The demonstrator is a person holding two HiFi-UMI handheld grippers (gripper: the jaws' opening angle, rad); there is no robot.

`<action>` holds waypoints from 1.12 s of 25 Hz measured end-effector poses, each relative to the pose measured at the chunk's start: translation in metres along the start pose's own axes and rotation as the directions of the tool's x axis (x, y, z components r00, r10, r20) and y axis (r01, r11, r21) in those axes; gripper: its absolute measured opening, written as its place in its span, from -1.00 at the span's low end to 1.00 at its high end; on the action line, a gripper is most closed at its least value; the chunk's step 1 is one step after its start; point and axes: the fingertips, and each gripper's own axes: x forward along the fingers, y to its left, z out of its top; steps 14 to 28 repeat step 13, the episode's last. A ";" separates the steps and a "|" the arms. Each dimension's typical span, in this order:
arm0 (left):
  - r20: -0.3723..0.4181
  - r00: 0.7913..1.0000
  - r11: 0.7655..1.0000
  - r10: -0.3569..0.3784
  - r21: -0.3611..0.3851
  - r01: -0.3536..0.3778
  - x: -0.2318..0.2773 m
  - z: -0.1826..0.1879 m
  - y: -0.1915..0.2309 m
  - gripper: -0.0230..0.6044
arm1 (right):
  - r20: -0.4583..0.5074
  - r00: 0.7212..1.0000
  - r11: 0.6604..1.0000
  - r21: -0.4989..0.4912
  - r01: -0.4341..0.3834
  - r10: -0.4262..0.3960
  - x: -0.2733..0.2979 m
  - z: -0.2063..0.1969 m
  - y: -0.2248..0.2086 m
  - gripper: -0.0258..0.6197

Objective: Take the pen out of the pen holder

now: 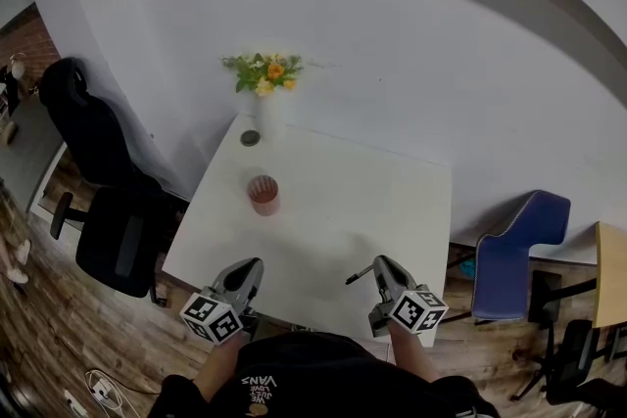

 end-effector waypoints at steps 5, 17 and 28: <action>0.004 1.000 1.000 0.007 -0.002 -0.007 -0.002 0.001 0.003 -0.76 | -0.007 1.000 1.000 -0.004 -0.010 0.010 0.004 0.000 0.003 -0.83; 0.006 1.000 1.000 0.009 -0.009 -0.009 -0.003 0.001 0.007 -0.76 | -0.009 1.000 1.000 -0.002 -0.015 0.015 0.008 -0.001 0.006 -0.83; 0.006 1.000 1.000 0.009 -0.009 -0.009 -0.003 0.001 0.007 -0.76 | -0.009 1.000 1.000 -0.002 -0.015 0.015 0.008 -0.001 0.006 -0.83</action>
